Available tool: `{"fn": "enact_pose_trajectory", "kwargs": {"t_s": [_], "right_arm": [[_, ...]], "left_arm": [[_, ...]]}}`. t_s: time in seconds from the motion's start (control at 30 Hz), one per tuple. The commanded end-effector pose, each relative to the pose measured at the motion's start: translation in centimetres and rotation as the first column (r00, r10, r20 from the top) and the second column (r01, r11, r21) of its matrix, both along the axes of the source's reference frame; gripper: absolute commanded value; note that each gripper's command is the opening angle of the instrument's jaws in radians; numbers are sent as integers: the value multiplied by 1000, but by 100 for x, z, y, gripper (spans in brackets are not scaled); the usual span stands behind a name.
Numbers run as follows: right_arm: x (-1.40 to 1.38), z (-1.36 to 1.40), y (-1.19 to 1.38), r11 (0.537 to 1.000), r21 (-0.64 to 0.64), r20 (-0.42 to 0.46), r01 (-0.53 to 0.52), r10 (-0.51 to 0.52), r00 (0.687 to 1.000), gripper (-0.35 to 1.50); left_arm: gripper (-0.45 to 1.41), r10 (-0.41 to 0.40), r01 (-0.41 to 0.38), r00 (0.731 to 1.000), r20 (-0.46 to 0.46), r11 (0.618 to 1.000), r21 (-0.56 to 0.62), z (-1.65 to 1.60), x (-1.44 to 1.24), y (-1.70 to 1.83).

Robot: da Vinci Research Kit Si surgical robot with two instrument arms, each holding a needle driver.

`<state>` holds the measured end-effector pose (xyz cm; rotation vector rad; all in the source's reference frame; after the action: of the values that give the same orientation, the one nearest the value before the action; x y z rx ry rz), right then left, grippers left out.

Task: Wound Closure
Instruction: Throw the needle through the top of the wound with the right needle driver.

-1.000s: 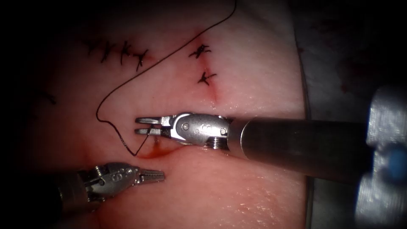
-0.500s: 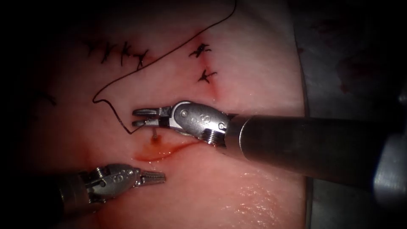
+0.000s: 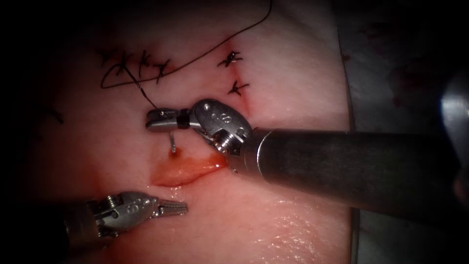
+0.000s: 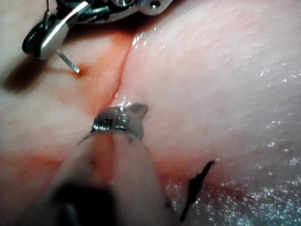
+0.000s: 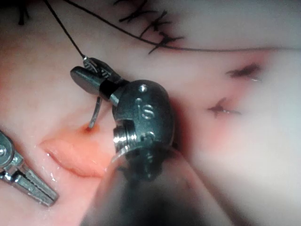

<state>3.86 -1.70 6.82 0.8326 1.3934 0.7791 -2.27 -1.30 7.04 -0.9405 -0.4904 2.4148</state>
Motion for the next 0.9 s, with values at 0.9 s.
{"fn": "enact_pose_trajectory", "kwargs": {"t_s": [0.9], "right_arm": [[19, -26, -71, 889, 455, -48, 48, -29, 998, -35]], "left_arm": [[-45, 13, -13, 1000, -5, 1000, -5, 4, 16, 5]]}}
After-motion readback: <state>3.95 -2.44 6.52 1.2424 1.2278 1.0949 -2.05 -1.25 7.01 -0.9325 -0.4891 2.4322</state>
